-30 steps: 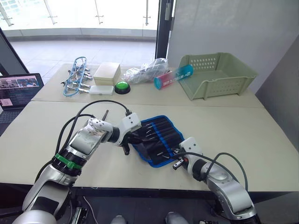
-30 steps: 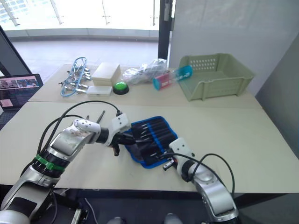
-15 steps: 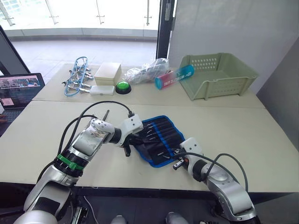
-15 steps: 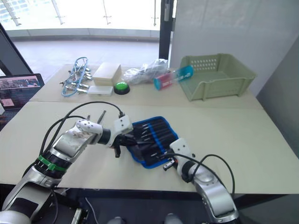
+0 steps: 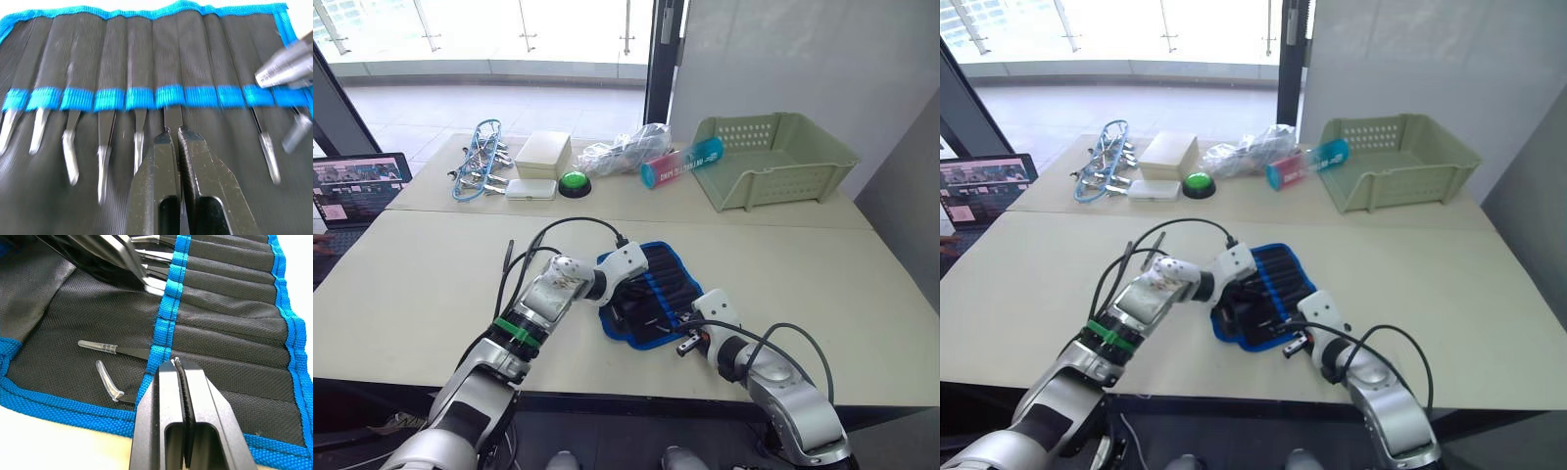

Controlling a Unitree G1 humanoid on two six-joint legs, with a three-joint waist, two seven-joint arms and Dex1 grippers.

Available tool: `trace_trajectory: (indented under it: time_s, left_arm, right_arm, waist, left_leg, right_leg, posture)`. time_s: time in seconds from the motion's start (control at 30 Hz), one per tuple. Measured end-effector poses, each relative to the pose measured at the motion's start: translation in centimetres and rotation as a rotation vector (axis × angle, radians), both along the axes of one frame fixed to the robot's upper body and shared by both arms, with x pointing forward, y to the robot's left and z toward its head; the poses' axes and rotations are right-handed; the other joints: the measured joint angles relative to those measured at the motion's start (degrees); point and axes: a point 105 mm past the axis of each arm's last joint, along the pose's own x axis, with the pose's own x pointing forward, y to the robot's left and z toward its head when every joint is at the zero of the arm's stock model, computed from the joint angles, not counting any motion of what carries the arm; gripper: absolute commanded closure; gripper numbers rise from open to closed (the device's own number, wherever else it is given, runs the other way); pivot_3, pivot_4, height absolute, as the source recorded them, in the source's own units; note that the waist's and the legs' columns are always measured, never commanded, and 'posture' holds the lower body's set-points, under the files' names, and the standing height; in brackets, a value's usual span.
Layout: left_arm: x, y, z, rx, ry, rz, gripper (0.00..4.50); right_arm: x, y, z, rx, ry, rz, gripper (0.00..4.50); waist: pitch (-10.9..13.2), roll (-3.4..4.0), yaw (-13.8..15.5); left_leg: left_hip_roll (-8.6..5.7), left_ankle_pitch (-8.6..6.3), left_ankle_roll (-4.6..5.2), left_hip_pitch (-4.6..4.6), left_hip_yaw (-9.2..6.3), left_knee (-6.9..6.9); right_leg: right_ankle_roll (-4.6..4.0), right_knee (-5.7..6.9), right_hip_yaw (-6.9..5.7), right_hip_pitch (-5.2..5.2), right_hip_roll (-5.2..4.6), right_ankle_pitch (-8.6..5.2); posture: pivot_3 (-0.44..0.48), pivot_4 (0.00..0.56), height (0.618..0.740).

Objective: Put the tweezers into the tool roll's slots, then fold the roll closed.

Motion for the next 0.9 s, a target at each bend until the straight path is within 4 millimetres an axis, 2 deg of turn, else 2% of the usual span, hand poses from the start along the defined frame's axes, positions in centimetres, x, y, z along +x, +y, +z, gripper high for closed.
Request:
trace_trajectory:
  time_s: [0.1, 0.23, 0.4, 0.5, 0.57, 0.67, 0.7, 0.77, 0.8, 0.9]
  left_arm:
    - [0.3, -0.8, -0.2, -0.012, -0.011, -0.004, 4.48]
    - [0.5, -0.8, -0.2, -0.03, -0.003, -0.005, 4.48]
    - [0.5, -0.1, 0.1, -0.017, -0.021, -0.01, 2.92]
    - [-0.2, 0.6, 0.6, -0.017, -0.022, -0.016, 1.89]
    - [-0.7, 1.6, 1.6, -0.032, -0.033, -0.007, 1.24]
    - [-1.1, 3.3, 4.8, -0.129, -0.067, 0.039, 0.23]
    - [-1.4, 4.2, 6.0, -0.158, -0.087, 0.055, 0.04]
    - [-1.8, 6.6, 7.3, -0.19, -0.121, 0.116, 0.04]
    - [-2.0, 7.8, 7.3, -0.197, -0.122, 0.157, 0.04]
    - [-2.6, 11.5, 6.0, -0.232, -0.118, 0.302, 0.04]
  right_arm:
    - [0.0, 0.0, 0.0, -0.001, 0.001, -0.001, 4.5]
    - [0.0, -0.1, 0.0, -0.003, 0.002, -0.002, 4.5]
    - [-0.1, 0.0, -0.2, 0.0, 0.007, -0.002, 4.5]
    - [-0.2, 0.2, -0.2, 0.003, 0.007, 0.004, 4.5]
    - [-0.3, 0.2, -0.1, 0.003, 0.006, 0.006, 4.5]
    - [-0.2, 0.2, -0.1, 0.002, 0.005, 0.005, 4.5]
    - [-0.2, 0.2, -0.1, 0.002, 0.004, 0.006, 4.5]
    - [-0.2, 0.3, -0.1, 0.003, 0.006, 0.009, 4.5]
    - [-0.2, 0.2, -0.1, 0.002, 0.005, 0.009, 4.5]
    - [-0.2, 0.3, -0.1, 0.001, 0.003, 0.01, 4.5]
  waist:
    - [0.0, 0.0, 0.0]
    - [0.0, 0.01, 0.2]
    - [0.0, 0.01, 0.0]
    - [0.0, 0.02, -0.4]
    - [0.0, 0.05, -0.4]
    - [0.0, 0.06, -0.4]
    - [0.0, 0.06, -0.4]
    - [0.0, 0.12, -0.5]
    - [0.0, 0.13, -0.5]
    - [0.0, 0.13, -0.4]
  left_leg:
    - [-0.01, 0.0, 0.0, 0.02, 0.0, 0.01]
    - [-0.02, 0.0, 0.0, 0.04, 0.0, 0.03]
    - [-0.02, 0.0, 0.0, 0.05, 0.0, 0.0]
    - [-0.01, 0.0, 0.0, -0.03, 0.0, -0.04]
    - [0.0, 0.0, 0.0, -0.03, -0.01, -0.07]
    - [0.0, 0.0, 0.0, -0.06, -0.01, -0.05]
    - [0.01, 0.0, 0.0, -0.04, -0.01, -0.06]
    - [0.02, 0.0, 0.0, 0.03, 0.0, -0.1]
    - [0.02, 0.0, 0.0, 0.03, 0.0, -0.1]
    - [0.03, 0.0, 0.0, 0.04, 0.0, -0.09]
  right_leg:
    - [0.0, -0.01, 0.0, 0.03, 0.0, 0.0]
    - [0.01, -0.01, 0.0, 0.08, -0.02, 0.0]
    - [0.01, -0.01, 0.0, 0.07, -0.02, 0.0]
    - [0.0, 0.01, 0.01, -0.05, -0.01, 0.0]
    - [0.0, 0.01, 0.02, -0.07, 0.0, -0.01]
    - [0.01, 0.0, 0.02, -0.08, -0.01, -0.01]
    - [0.01, 0.0, 0.02, -0.07, -0.01, -0.01]
    - [0.01, 0.01, 0.04, -0.07, -0.01, -0.02]
    - [0.01, 0.01, 0.04, -0.06, -0.01, -0.02]
    - [0.0, -0.01, 0.04, -0.06, -0.02, -0.02]
  posture:
    - [0.0, 0.15, 0.74]
    - [0.0, 0.15, 0.74]
    - [0.0, 0.15, 0.74]
    - [0.0, 0.15, 0.74]
    - [0.0, 0.15, 0.74]
    - [0.0, 0.15, 0.74]
    - [0.0, 0.15, 0.74]
    - [0.0, 0.15, 0.74]
    - [0.0, 0.15, 0.74]
    - [0.0, 0.15, 0.74]
